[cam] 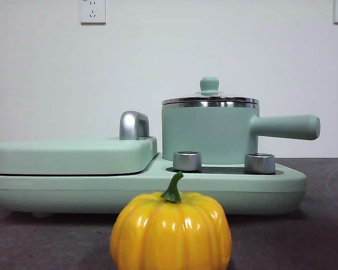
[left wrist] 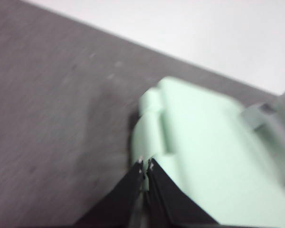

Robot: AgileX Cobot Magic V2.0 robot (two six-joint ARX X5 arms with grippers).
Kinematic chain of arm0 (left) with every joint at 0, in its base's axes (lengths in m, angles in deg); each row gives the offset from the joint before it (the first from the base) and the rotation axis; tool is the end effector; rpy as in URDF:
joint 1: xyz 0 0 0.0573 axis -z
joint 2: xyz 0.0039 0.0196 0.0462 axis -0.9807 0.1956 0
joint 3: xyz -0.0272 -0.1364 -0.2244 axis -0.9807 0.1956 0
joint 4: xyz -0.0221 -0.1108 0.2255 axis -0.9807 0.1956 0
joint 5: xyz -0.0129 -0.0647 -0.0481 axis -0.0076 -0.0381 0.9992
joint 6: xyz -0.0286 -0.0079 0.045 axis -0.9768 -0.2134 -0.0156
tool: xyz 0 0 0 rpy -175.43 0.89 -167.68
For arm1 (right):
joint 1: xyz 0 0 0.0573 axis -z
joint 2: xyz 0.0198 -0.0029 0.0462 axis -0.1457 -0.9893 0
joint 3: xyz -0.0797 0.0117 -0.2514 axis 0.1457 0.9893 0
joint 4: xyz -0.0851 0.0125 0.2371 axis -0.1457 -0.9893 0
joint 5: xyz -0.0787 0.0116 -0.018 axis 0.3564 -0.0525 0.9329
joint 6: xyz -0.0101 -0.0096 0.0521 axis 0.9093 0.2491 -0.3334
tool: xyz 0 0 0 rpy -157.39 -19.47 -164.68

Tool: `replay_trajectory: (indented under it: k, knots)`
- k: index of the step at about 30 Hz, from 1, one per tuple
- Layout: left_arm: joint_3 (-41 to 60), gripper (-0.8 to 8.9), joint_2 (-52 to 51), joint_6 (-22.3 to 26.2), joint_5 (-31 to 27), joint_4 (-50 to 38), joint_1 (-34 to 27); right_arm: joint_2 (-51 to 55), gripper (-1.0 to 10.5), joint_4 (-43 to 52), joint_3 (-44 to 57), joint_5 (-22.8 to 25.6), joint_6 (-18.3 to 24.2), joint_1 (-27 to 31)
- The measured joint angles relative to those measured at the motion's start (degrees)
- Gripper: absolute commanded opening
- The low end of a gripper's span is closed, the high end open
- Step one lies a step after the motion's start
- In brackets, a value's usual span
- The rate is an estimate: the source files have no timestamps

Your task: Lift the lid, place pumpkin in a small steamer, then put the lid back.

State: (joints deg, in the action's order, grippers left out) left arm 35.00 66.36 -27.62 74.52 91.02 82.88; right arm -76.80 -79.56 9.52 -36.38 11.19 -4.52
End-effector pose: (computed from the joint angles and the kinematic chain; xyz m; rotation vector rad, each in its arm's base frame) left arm 0.0963 -0.0111 0.1903 -0.3705 0.2148 -0.1791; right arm 0.0833 0.0014 0.2138 0.3624 0.1504 0.1563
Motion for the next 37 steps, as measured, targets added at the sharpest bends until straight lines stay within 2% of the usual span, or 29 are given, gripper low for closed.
replay_trajectory:
  k: [4, 10, 17, 22, 28, 31, 34, 35, 37]
  knots:
    - [-6.4, 0.15, 6.75, -0.24, 1.33, -0.22, 2.25, -4.79, 0.2, -3.15, -6.8, -4.07, -0.24, 0.0]
    - [-18.49, 0.15, 19.96, 1.2, 7.13, 1.79, 5.33, -13.66, 0.2, -9.01, -18.16, -12.46, 1.33, 0.0]
    - [-34.27, 0.15, 35.23, 8.24, 14.64, 10.19, 8.98, -23.91, 0.2, -20.41, -30.27, -21.75, 6.78, 0.0]
    - [-40.76, 0.2, 41.81, 12.59, 17.42, 16.09, 11.26, -28.94, 0.2, -24.81, -35.65, -24.72, 11.21, 0.0]
    - [-41.99, 0.39, 44.0, 13.97, 17.57, 15.56, 12.41, -30.4, 0.2, -25.53, -36.15, -24.7, 13.79, 0.0]
    - [-41.99, 1.48, 44.35, 13.99, 17.55, 15.56, 12.41, -30.34, 0.4, -25.86, -36.15, -24.61, 13.99, 0.0]
    - [-41.99, 3.44, 44.83, 13.99, 17.55, 15.15, 12.41, -30.32, 2.3, -25.9, -36.17, -24.61, 14.01, 0.0]
    - [-41.99, 4.07, 44.98, 13.99, 17.55, 14.91, 12.41, -30.32, 3.2, -26.01, -36.15, -24.61, 13.99, 0.0]
    - [-41.99, 4.49, 45.22, 13.99, 17.55, 14.34, 12.41, -30.34, 4.3, -26.29, -36.15, -24.59, 13.99, 0.0]
